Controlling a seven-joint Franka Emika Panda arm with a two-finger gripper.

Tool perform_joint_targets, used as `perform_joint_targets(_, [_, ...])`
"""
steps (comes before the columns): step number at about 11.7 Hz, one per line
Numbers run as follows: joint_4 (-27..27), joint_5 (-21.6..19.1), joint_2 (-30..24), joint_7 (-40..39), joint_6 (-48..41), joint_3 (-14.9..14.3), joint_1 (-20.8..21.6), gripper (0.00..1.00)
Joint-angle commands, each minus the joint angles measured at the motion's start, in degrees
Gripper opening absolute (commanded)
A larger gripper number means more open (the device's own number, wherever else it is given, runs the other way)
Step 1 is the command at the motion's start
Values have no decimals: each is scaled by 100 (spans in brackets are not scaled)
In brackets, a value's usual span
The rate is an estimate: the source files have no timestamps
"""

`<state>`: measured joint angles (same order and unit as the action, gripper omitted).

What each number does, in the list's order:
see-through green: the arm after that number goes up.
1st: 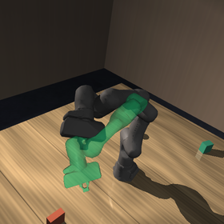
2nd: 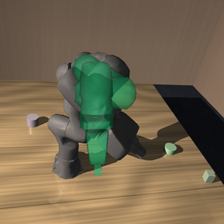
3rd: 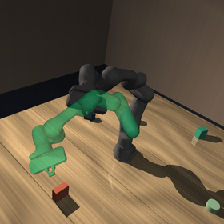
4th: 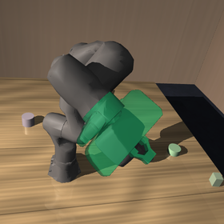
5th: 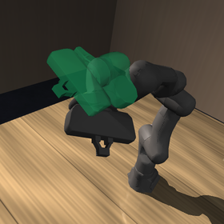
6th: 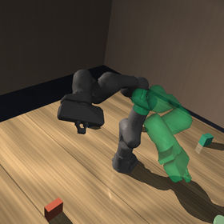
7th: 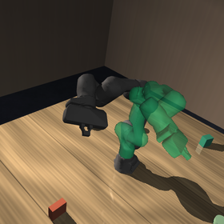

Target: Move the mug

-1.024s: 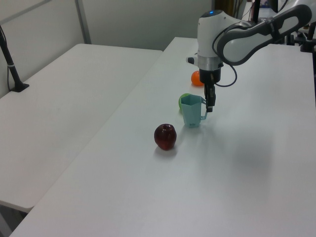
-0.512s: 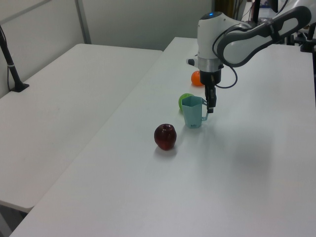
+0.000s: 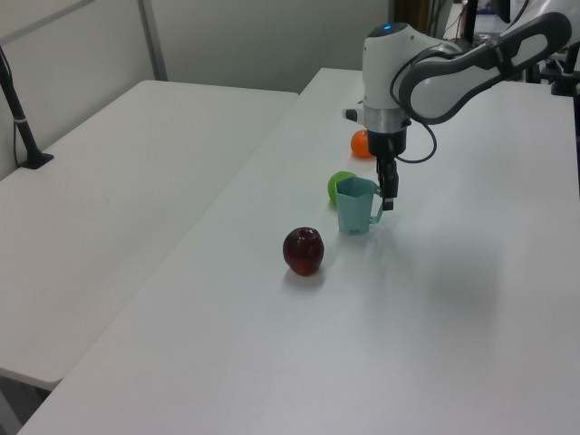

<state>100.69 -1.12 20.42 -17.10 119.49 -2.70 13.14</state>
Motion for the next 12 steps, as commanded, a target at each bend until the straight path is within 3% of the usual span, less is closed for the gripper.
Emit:
perform_joint_targets(1, [65,68,-414,-13,-275,-37,22,62])
perform_joint_targets(2, [47,68,-633,-13,-556,-46,-13,66])
perform_joint_targets(3, [21,68,-862,5,-819,-99,-57,78])
perform_joint_targets(4, [12,68,-1108,31,-1118,-221,-74,100])
perform_joint_targets(6, [-250,68,-1417,442,-1750,-484,-101,100])
perform_joint_targets(9, [-1031,86,-1471,1320,-2665,-862,-101,100])
perform_joint_targets(12, [-1350,156,-1567,1464,-2975,-1267,-101,100])
